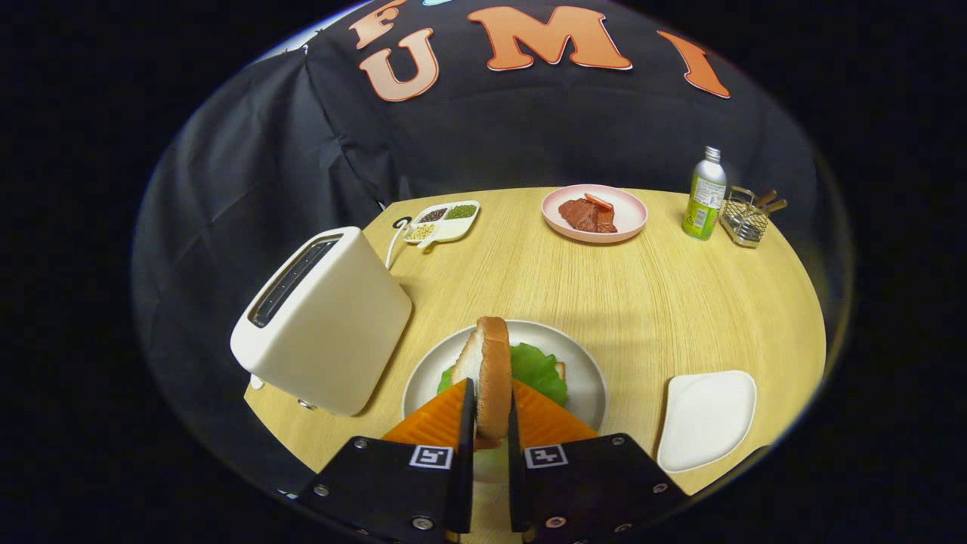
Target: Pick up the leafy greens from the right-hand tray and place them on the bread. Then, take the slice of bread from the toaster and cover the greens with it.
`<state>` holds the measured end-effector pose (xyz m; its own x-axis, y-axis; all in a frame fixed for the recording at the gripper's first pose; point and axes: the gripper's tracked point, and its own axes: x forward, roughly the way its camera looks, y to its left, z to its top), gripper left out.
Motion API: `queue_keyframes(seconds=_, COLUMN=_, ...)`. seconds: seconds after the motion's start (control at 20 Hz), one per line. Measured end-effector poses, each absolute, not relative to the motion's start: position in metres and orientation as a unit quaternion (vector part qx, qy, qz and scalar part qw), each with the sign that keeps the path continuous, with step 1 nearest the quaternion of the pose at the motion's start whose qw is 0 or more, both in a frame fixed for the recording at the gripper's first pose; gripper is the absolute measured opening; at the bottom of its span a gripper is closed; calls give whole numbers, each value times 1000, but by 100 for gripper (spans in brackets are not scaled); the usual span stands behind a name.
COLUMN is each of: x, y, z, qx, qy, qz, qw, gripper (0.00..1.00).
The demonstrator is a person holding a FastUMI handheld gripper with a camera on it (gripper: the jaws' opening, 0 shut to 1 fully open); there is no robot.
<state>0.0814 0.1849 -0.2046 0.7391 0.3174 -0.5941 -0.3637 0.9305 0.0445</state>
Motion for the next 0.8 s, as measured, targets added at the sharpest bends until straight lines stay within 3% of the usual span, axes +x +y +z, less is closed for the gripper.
queue_keyframes(seconds=0.45, x=90, y=153, z=-234, qx=-65, qy=341, qz=139, qw=927, gripper=60)
queue_keyframes(seconds=0.7, x=82, y=146, z=-244, qx=-78, qy=350, qz=125, qw=925, gripper=92)
queue_keyframes(seconds=0.8, x=81, y=142, z=-243, qx=-78, qy=348, qz=116, qw=927, gripper=99)
